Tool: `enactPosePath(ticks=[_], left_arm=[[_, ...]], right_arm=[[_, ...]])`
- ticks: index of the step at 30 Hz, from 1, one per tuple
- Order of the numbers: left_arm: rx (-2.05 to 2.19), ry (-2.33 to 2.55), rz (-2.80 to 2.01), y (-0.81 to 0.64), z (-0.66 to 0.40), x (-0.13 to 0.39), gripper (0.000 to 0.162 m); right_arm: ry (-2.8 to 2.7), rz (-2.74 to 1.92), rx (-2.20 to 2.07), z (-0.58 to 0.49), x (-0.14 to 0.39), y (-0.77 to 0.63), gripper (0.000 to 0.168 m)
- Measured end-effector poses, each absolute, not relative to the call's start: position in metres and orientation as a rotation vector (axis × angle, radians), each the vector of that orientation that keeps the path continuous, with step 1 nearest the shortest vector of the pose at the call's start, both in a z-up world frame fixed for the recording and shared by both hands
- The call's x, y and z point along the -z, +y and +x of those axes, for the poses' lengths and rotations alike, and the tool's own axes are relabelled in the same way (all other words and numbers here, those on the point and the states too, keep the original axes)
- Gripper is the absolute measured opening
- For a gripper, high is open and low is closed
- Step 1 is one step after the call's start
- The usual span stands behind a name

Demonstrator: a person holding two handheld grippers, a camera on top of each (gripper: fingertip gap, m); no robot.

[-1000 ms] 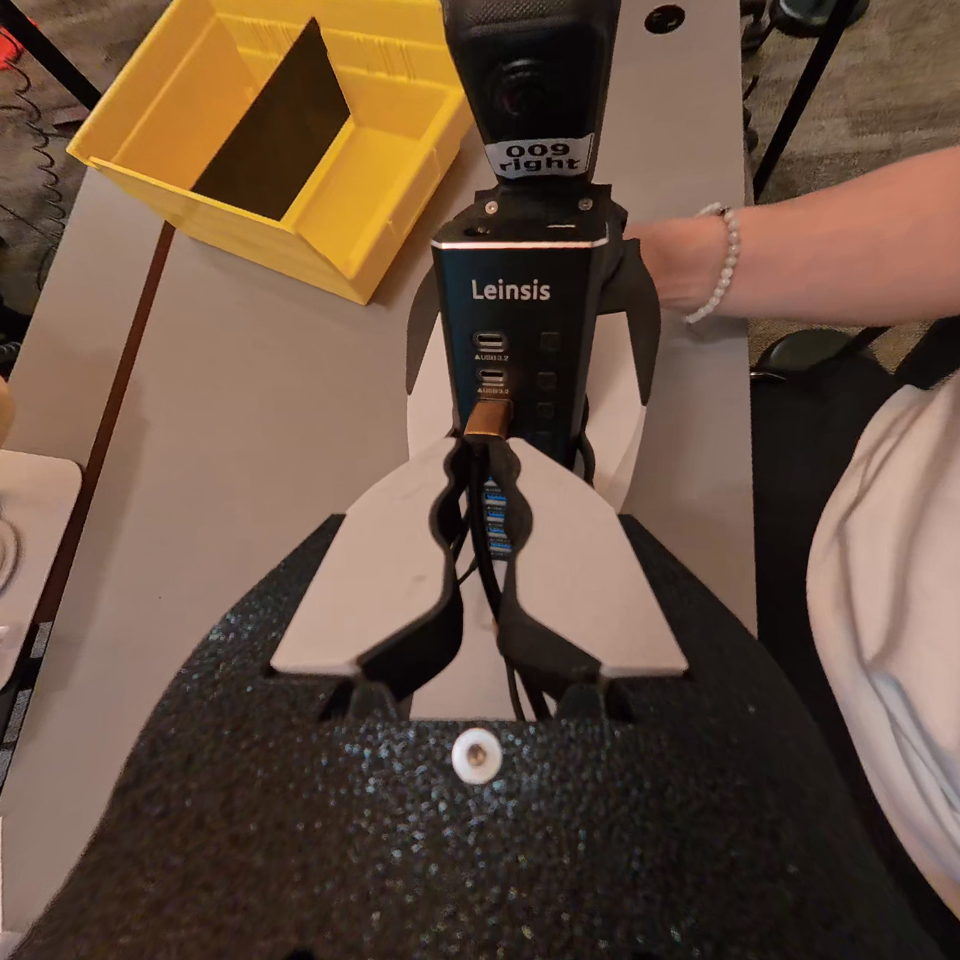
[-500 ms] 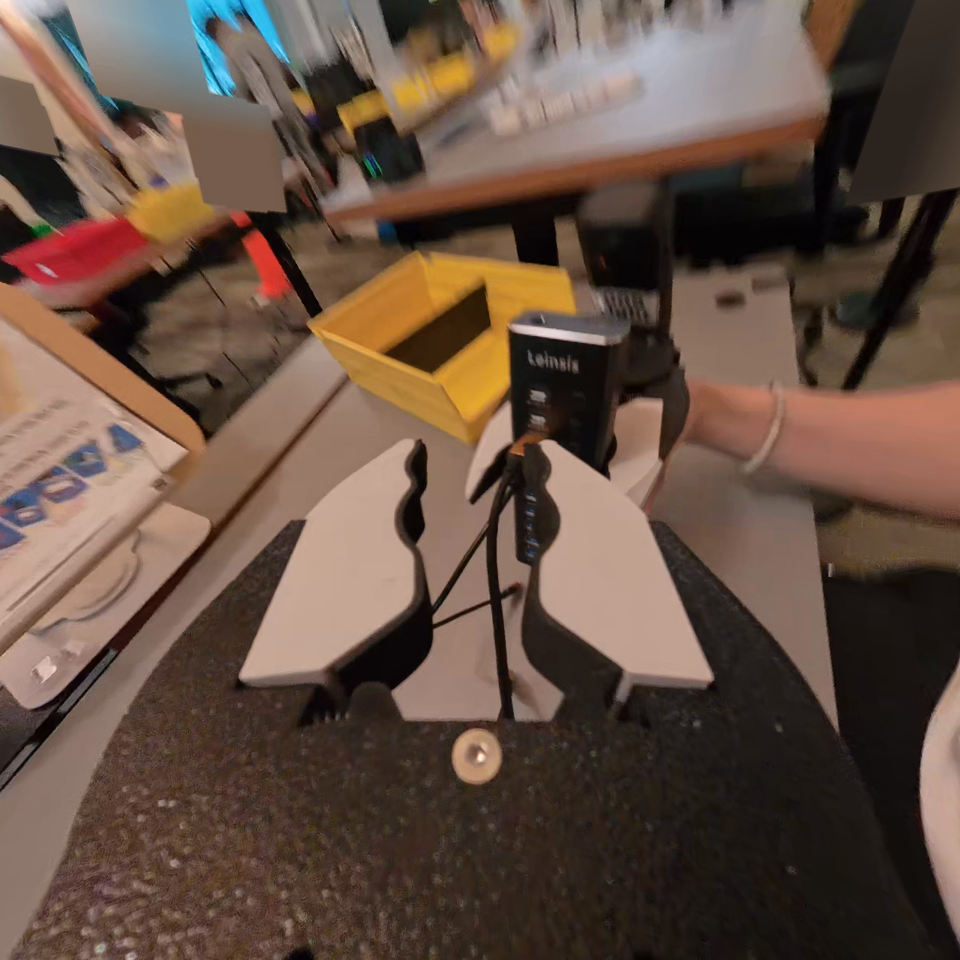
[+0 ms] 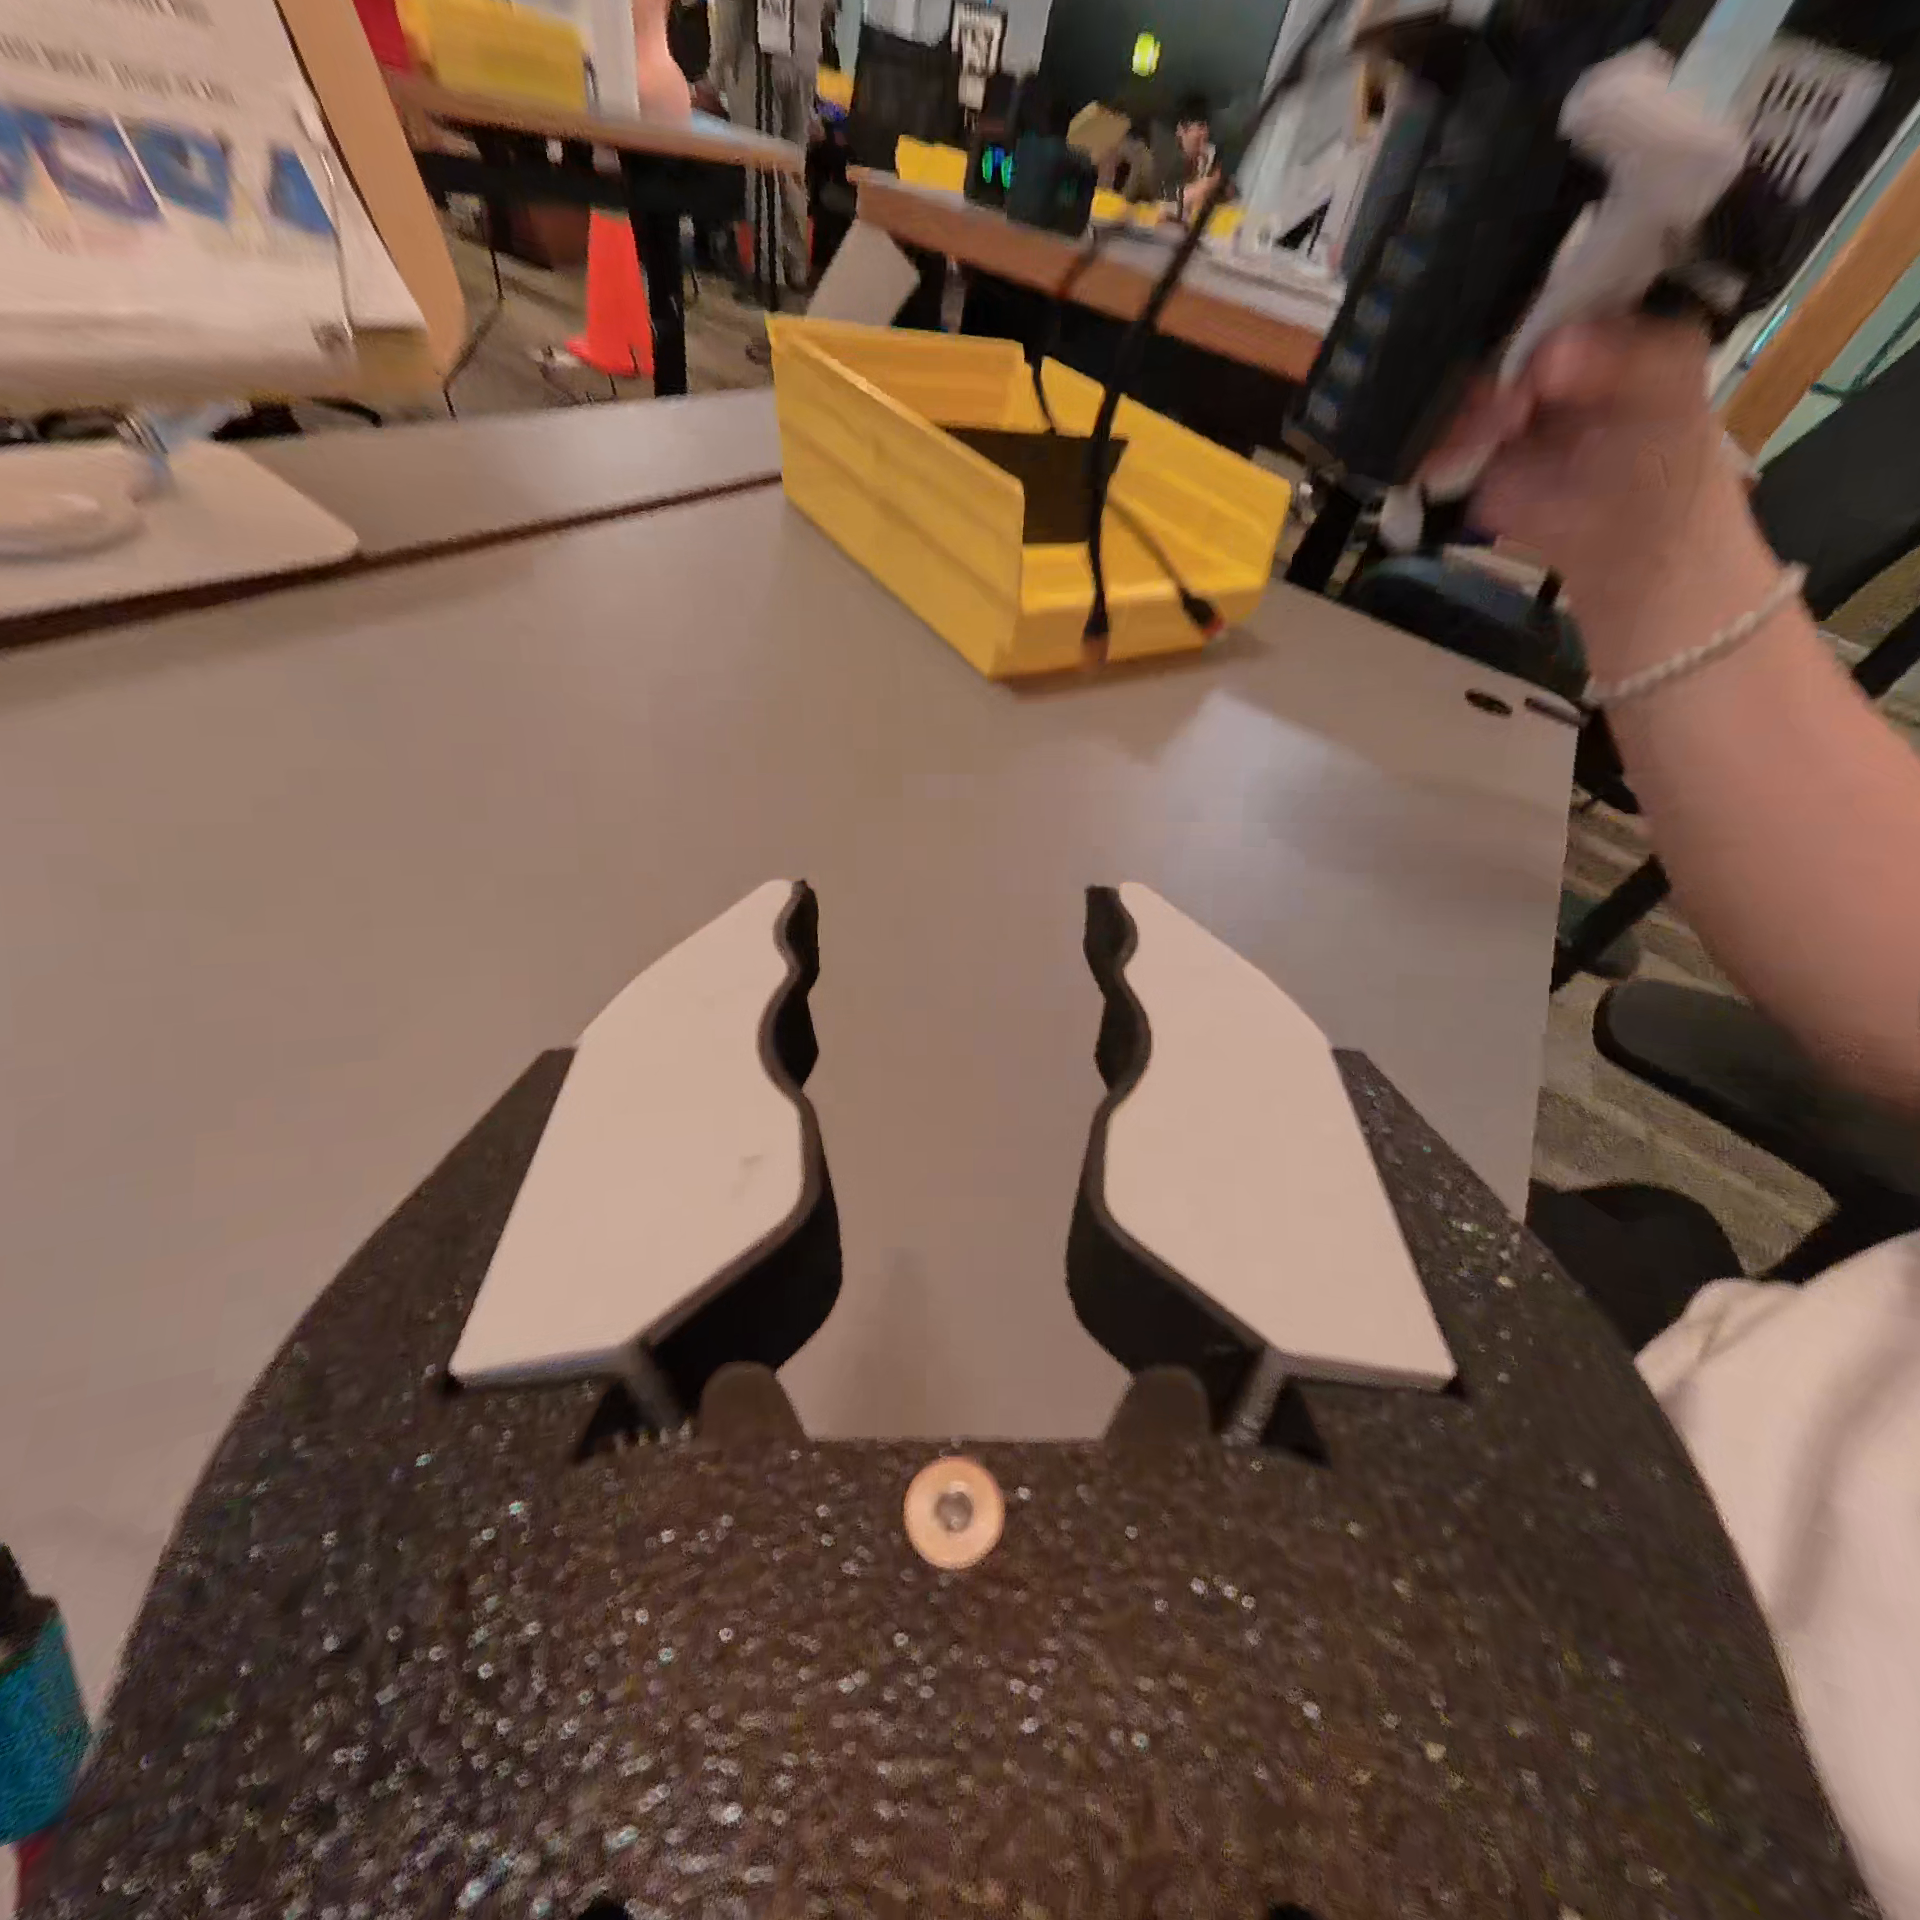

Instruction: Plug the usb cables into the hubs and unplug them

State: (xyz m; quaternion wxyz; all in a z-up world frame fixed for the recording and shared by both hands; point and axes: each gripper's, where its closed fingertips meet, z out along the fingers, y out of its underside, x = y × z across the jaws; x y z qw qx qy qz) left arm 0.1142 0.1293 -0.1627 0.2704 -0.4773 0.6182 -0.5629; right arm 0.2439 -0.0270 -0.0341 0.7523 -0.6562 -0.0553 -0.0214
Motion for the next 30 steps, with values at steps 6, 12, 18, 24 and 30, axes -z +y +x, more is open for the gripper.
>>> enactPosePath(ticks=[6, 12, 18, 24, 30], left_arm=[[1.472, 1.762, -1.282, 0.121, 0.105, 0.190, 0.051], [1.431, 1.811, -1.263, 0.113, 0.104, 0.209, 0.050], [1.427, 1.832, -1.289, 0.109, 0.104, 0.222, 0.050], [1.430, 1.839, -1.316, 0.110, 0.101, 0.227, 0.049], [1.470, 1.853, -1.365, 0.111, 0.102, 0.229, 0.048]], right_arm=[[0.004, -1.578, 0.338, 0.331, -0.001, -0.048, 0.072], [0.066, -1.817, 0.688, 0.459, -0.013, -0.062, 0.073], [0.053, -2.146, 0.671, 0.544, 0.041, -0.053, 0.072], [0.183, -2.164, 0.401, 0.561, 0.087, -0.033, 0.072], [0.350, -2.437, 0.475, 0.589, 0.154, -0.066, 0.073]])
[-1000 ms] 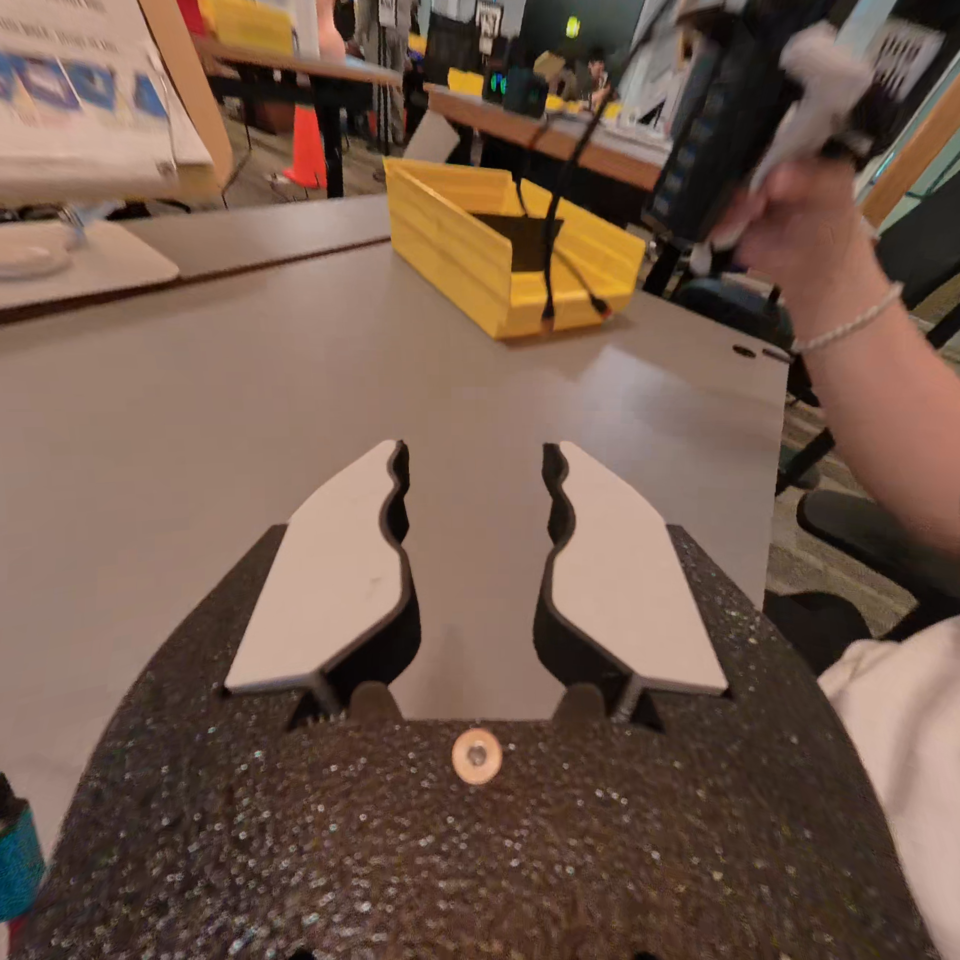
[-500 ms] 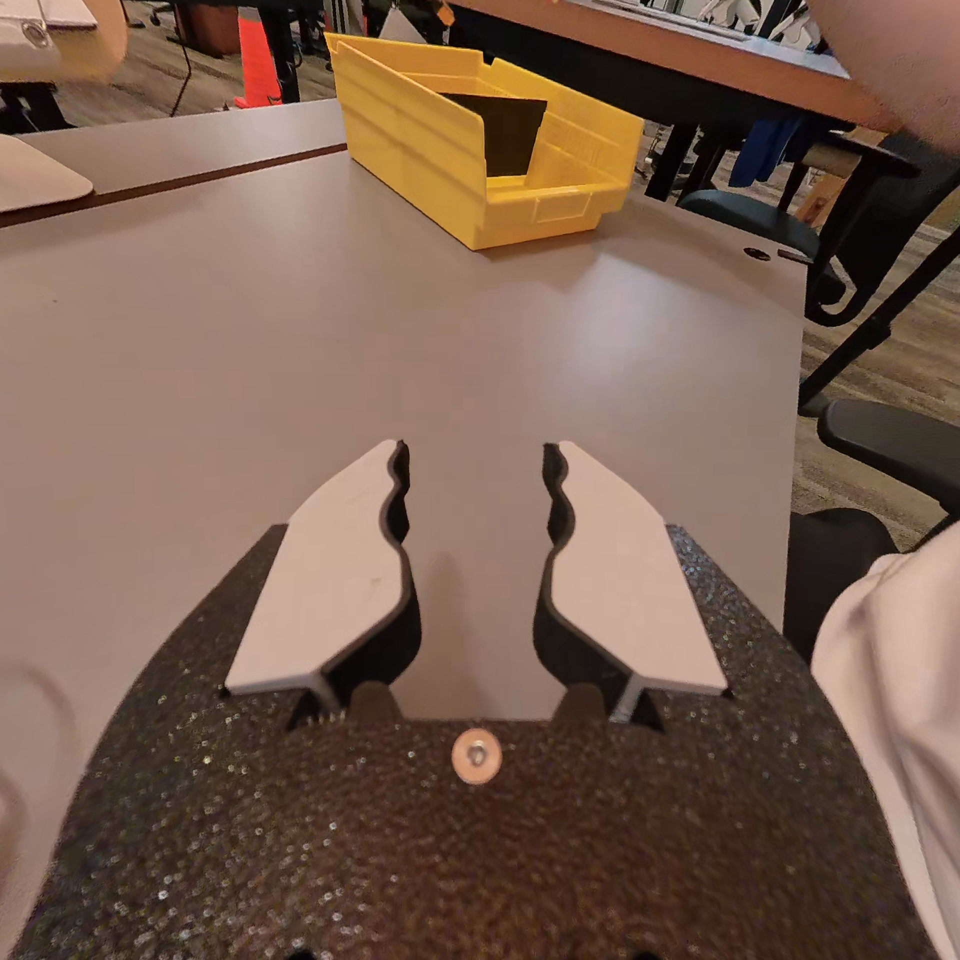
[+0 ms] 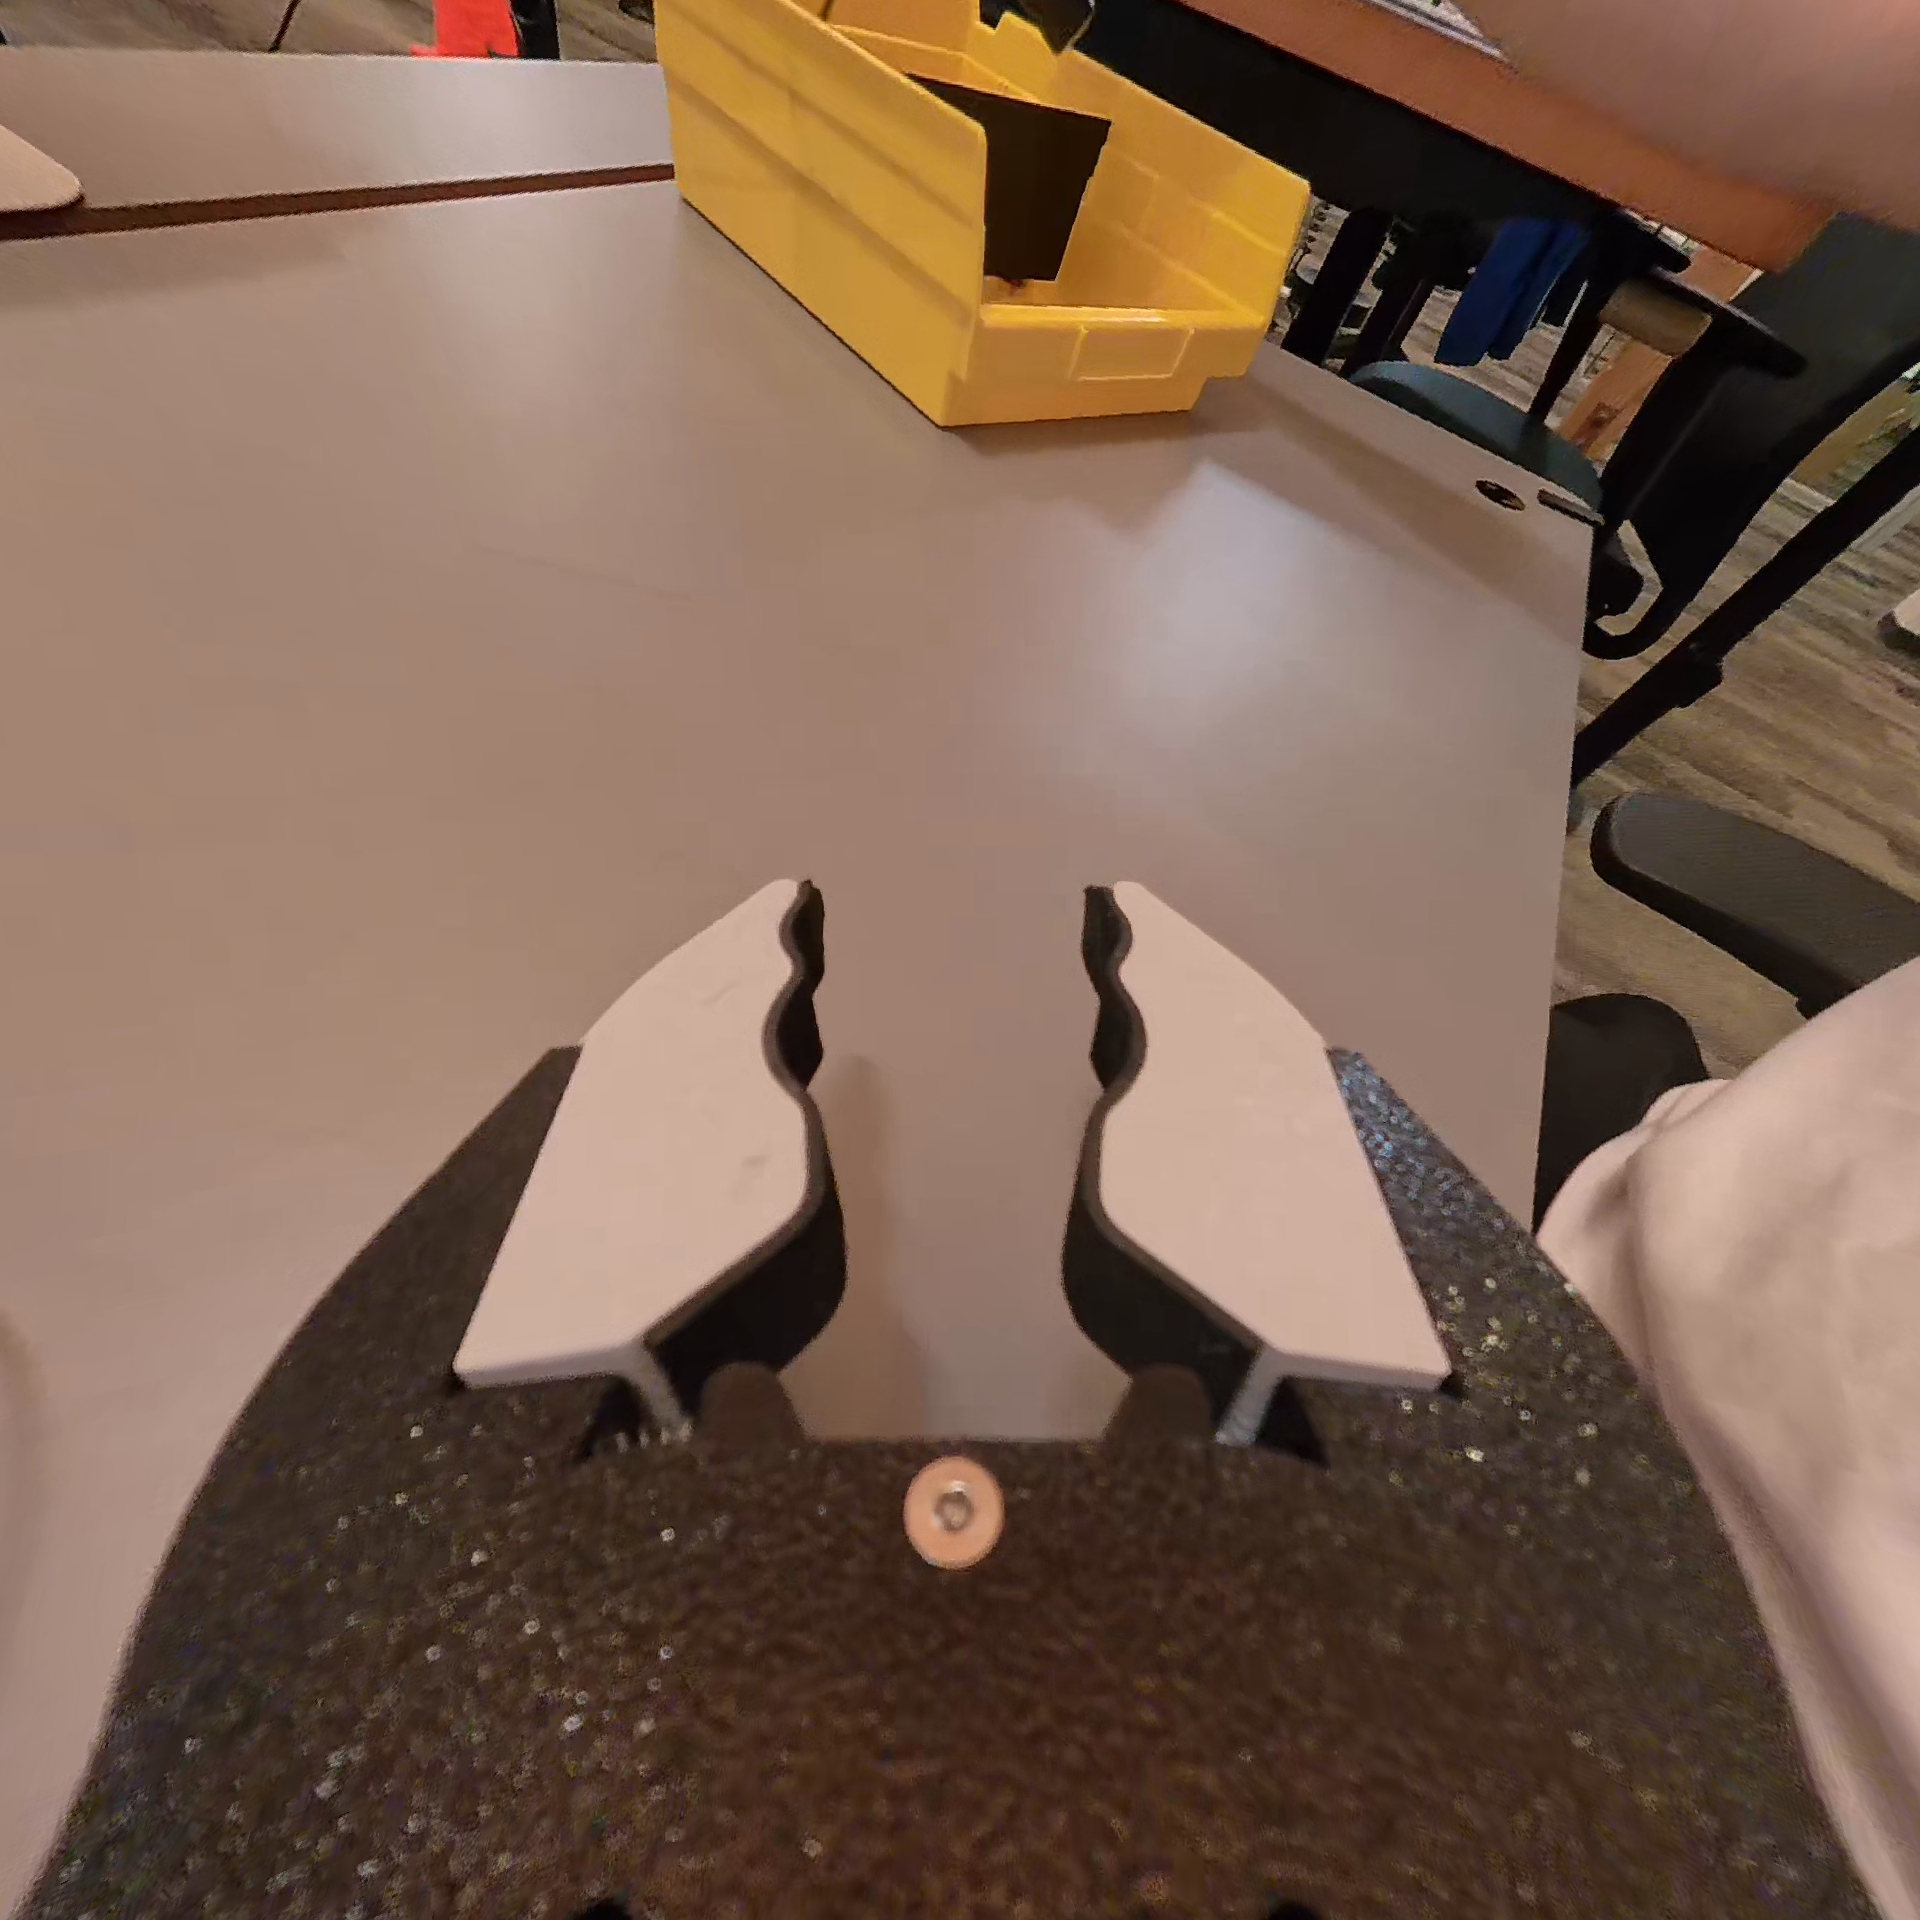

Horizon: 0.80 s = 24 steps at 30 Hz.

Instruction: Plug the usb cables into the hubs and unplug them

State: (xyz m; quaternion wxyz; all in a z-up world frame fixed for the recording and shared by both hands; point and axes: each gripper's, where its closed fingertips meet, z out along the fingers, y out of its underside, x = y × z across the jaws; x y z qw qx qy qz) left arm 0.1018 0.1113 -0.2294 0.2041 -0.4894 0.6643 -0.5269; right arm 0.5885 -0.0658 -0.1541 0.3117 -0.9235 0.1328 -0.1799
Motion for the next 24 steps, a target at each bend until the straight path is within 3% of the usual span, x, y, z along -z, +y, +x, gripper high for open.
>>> enactPosePath(ticks=[4, 13, 24], left_arm=[[1.490, 1.894, -1.407, 0.109, 0.103, 0.234, 0.048], [1.473, 1.980, -1.366, 0.100, 0.100, 0.239, 0.048], [1.525, 1.853, -1.338, 0.113, 0.100, 0.215, 0.047]], right_arm=[[0.391, -2.595, 0.621, 0.601, 0.177, -0.097, 0.074], [0.452, -2.334, 0.593, 0.578, 0.115, -0.105, 0.073], [0.275, -2.018, 0.385, 0.404, 0.120, -0.038, 0.065]])
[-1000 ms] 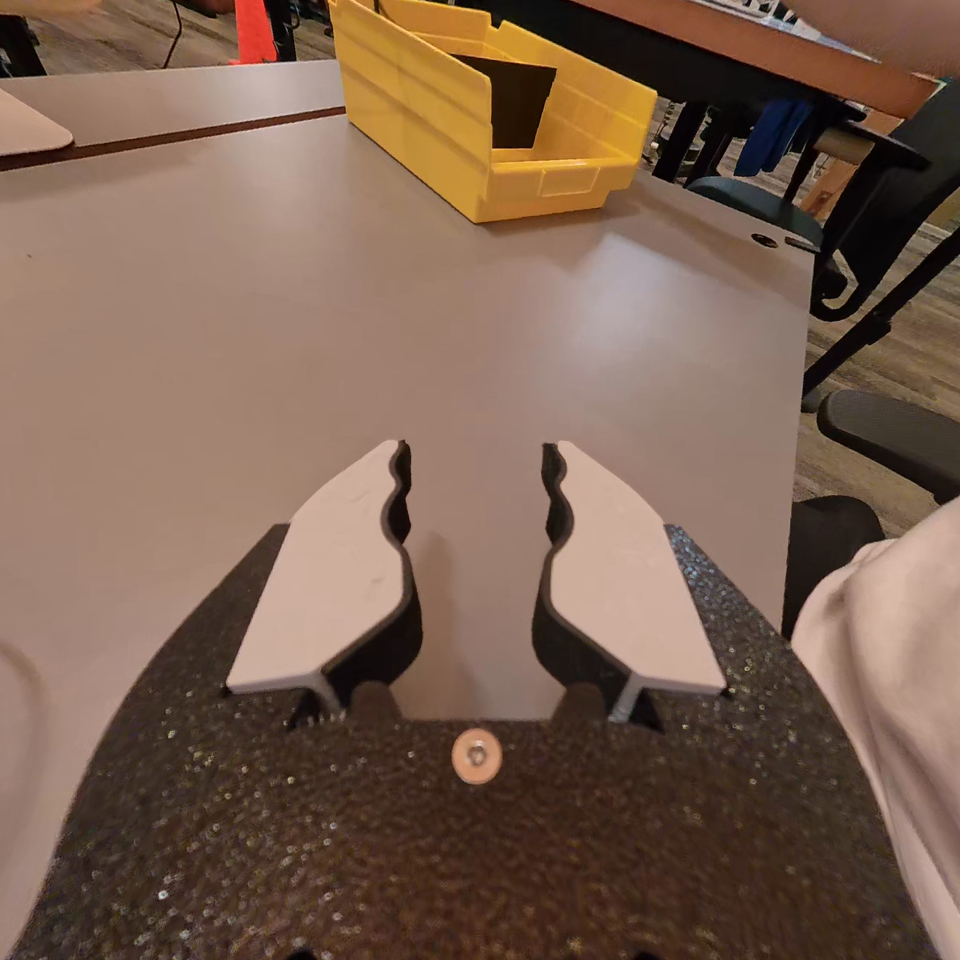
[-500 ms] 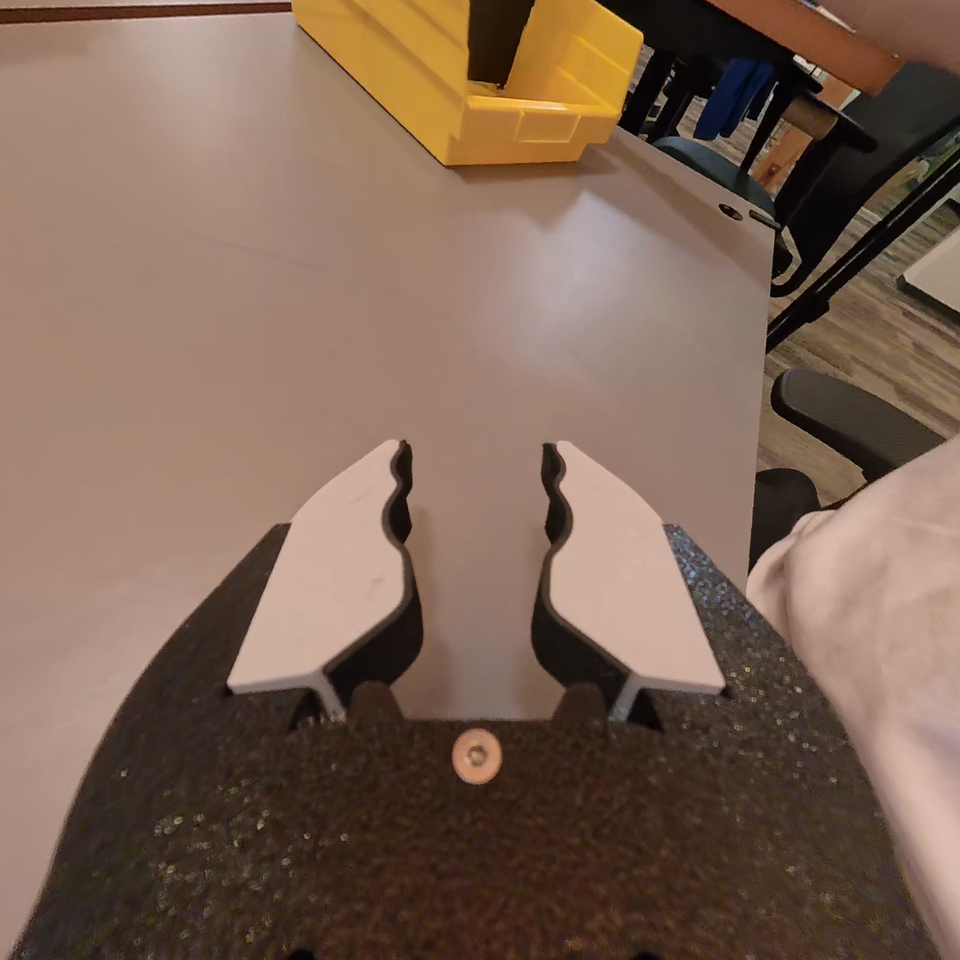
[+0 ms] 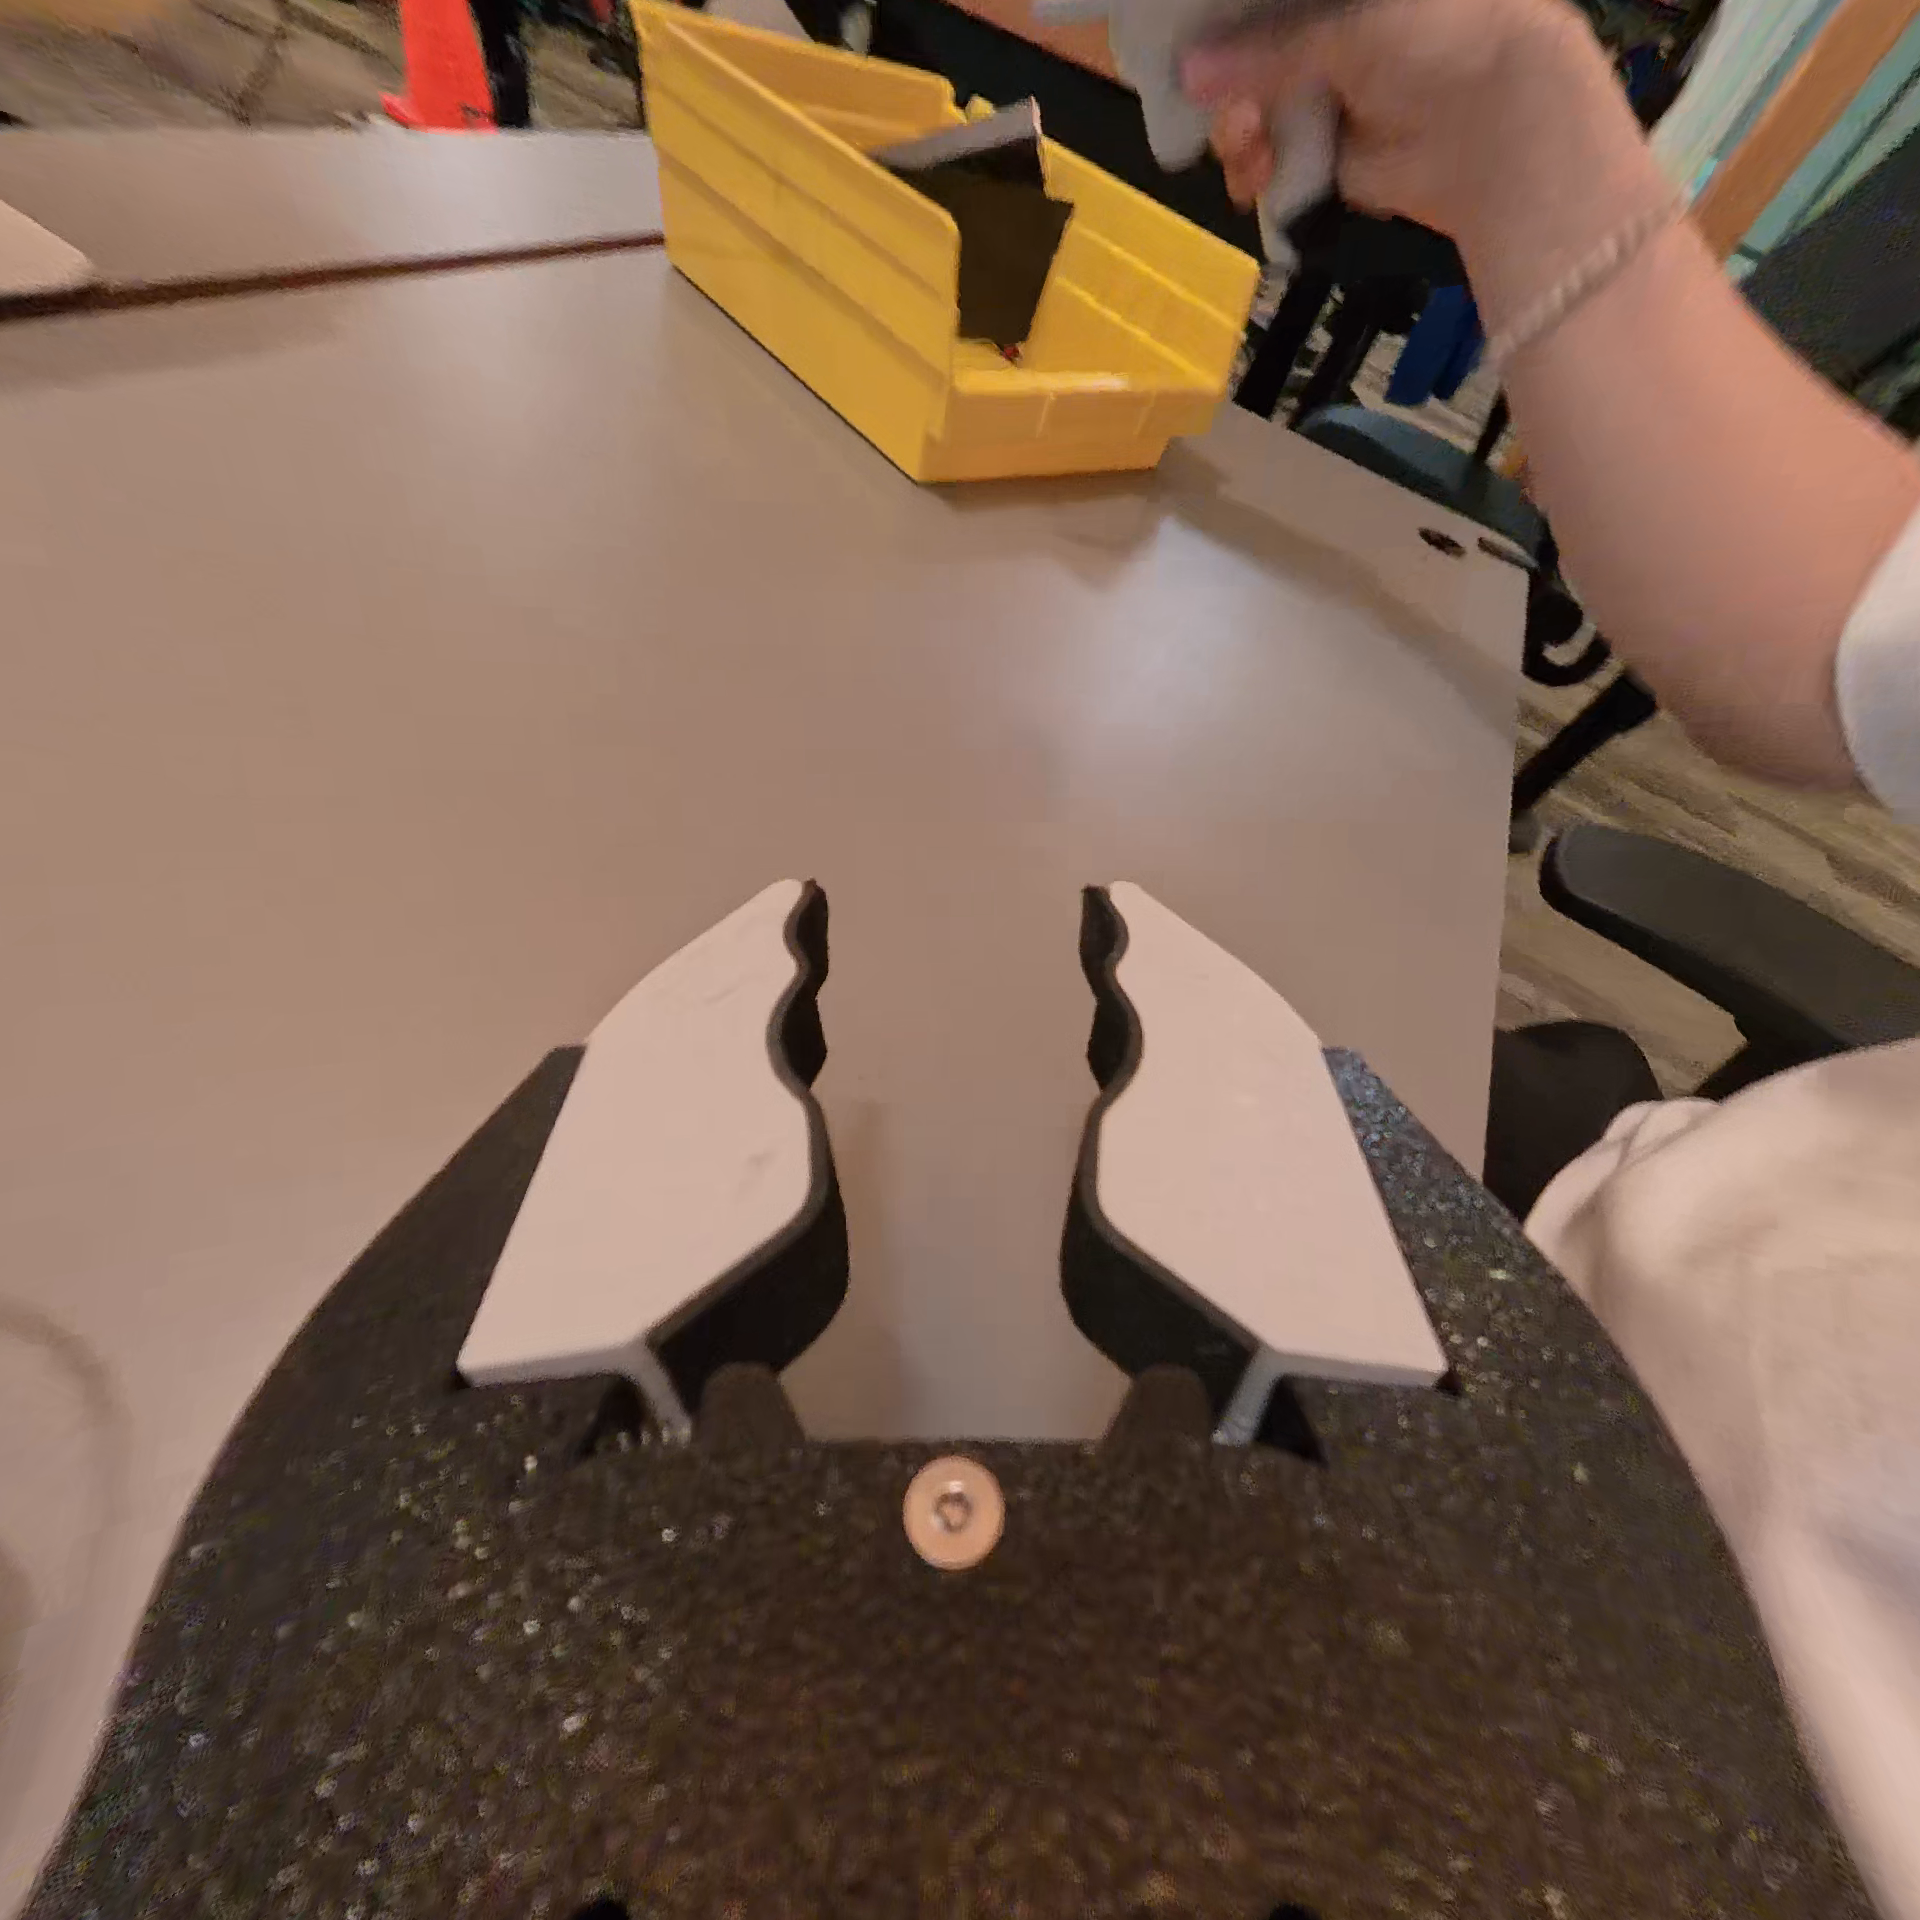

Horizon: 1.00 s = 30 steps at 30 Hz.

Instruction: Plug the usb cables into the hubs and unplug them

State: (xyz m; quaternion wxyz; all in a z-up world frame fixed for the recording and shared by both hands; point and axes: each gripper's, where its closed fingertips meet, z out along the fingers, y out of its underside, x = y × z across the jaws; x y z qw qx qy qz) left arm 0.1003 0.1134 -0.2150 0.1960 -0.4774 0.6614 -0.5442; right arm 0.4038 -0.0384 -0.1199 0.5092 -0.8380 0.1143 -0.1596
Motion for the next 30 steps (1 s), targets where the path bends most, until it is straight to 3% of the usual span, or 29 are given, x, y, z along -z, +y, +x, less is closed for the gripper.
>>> enactPosePath(ticks=[7, 15, 19, 24, 30], left_arm=[[1.265, 1.705, -1.249, 0.188, 0.084, 0.133, 0.039], [0.357, 1.659, -1.526, 0.423, 0.078, 0.086, 0.044], [0.106, 1.744, -1.861, 0.508, 0.094, 0.110, 0.054], [0.053, 2.023, -1.735, 0.546, 0.155, 0.174, 0.055], [-0.372, 2.356, -1.286, 0.578, 0.167, 0.253, 0.049]], right_arm=[[0.109, -1.806, 0.158, 0.290, 0.135, 0.028, 0.059], [0.046, -1.862, 0.194, 0.279, 0.144, 0.034, 0.059], [0.041, -1.873, 0.222, 0.284, 0.142, 0.027, 0.059], [0.007, -1.878, 0.232, 0.281, 0.143, 0.027, 0.059], [-0.067, -1.943, 0.269, 0.283, 0.158, 0.019, 0.059]])
